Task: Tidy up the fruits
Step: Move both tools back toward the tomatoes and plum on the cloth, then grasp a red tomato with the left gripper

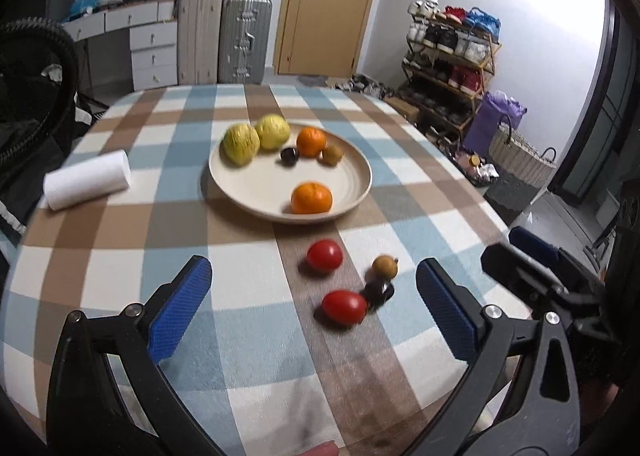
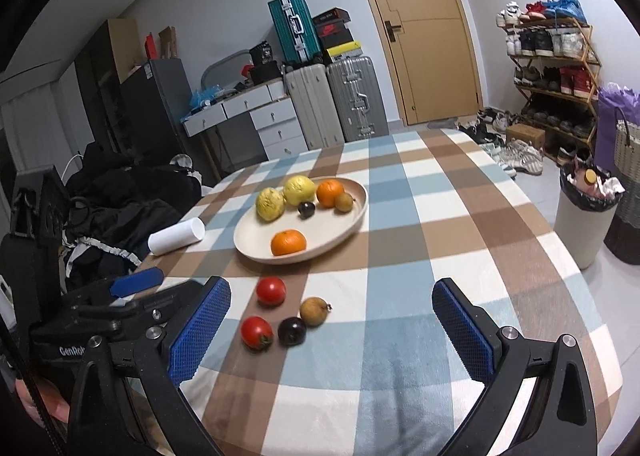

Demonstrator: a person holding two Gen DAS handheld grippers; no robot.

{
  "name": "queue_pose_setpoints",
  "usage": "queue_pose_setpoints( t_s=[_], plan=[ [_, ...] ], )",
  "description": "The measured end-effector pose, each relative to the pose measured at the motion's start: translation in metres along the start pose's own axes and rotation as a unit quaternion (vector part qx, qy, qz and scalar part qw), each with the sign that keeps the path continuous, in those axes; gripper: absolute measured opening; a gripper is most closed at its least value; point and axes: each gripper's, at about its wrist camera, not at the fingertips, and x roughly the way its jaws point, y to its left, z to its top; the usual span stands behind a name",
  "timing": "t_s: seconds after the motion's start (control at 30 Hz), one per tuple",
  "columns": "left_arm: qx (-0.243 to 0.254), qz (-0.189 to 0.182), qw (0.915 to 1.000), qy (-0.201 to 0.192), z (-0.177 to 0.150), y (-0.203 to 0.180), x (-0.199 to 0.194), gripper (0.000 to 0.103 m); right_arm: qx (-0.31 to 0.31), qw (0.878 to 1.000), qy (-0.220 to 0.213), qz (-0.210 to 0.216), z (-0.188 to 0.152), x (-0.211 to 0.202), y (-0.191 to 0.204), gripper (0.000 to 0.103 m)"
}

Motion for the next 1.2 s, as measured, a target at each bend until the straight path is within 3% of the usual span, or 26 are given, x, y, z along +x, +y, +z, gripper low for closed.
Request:
queue_pose_setpoints(
  t_s=[0.1, 0.57, 0.77, 0.93, 1.03, 1.1, 1.2],
  plan=[
    [-0.008, -0.024, 0.9995, 0.019, -0.007, 0.005, 0.014, 0.102, 0.000, 1.000, 0.004, -0.007, -0.004, 0.005, -0.004, 0.103],
    [-0.013, -0.065, 0.9933, 0.094, -0.024, 0.011, 0.071, 0.100, 0.017, 0.999, 0.039, -0.003, -0.013, 0.035, -0.020, 0.103],
    [0.006, -0.083, 0.9925, 0.090, -0.020, 0.005, 0.076, 0.085, 0.017, 0.999, 0.044, 0.002, -0.010, 0.038, -0.019, 0.103],
    [0.022, -0.097, 0.9903, 0.098, -0.019, 0.000, 0.080, 0.061, 0.015, 0.999, 0.046, 0.002, -0.009, 0.038, -0.018, 0.103],
    [0.035, -0.102, 0.9889, 0.102, -0.020, -0.004, 0.080, 0.051, 0.014, 0.999, 0.047, 0.002, -0.009, 0.039, -0.017, 0.103],
    [0.040, -0.103, 0.9883, 0.105, -0.020, -0.005, 0.081, 0.049, 0.013, 0.999, 0.048, 0.001, -0.010, 0.038, -0.017, 0.103],
    [0.040, -0.112, 0.9869, 0.109, -0.021, -0.005, 0.082, 0.034, 0.011, 0.999, 0.049, 0.000, -0.009, 0.039, -0.015, 0.103]
  ],
)
